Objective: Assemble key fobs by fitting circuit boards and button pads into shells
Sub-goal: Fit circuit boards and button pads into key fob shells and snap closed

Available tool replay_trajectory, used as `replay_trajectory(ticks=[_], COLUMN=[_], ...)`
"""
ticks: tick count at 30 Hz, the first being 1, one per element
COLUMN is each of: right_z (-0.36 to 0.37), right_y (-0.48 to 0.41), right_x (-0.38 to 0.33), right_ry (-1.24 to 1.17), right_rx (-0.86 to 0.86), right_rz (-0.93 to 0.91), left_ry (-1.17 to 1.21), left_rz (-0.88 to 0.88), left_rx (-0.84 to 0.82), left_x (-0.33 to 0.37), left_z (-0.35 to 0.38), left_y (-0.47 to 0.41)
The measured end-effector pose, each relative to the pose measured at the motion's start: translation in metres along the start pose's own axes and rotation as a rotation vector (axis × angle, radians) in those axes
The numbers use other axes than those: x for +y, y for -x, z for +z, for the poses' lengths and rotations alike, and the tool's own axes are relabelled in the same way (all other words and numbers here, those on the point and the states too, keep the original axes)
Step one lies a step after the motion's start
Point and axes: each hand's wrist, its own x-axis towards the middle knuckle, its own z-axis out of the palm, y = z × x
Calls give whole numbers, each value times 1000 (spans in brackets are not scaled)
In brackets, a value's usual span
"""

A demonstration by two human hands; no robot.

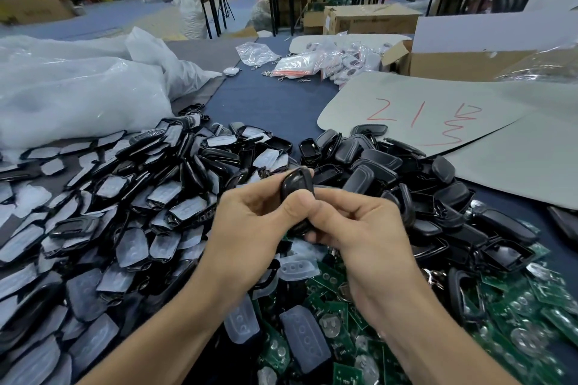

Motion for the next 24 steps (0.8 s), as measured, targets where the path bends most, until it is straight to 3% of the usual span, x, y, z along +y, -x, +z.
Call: replay_trajectory(ticks=[3,11,19,22,24], right_z=[9,22,13,7,2], right_y=[5,11,4,0,-2], right_x=[7,10,5,3,2], right_ry=[-158,-178,-141,-176,-69], right_rx=[-74,-142,-58,-70,-92], right_rz=[107,63,56,72,35], left_ry=[74,38,62,-59,-129], left_rz=[-68,-20,-71,12,51], left_rx=[48,158,-7,-41,-11], left_x=[1,1,-5,-9,-12], left_z=[7,11,0,0,3], left_y=[5,9,0,-2,-2])
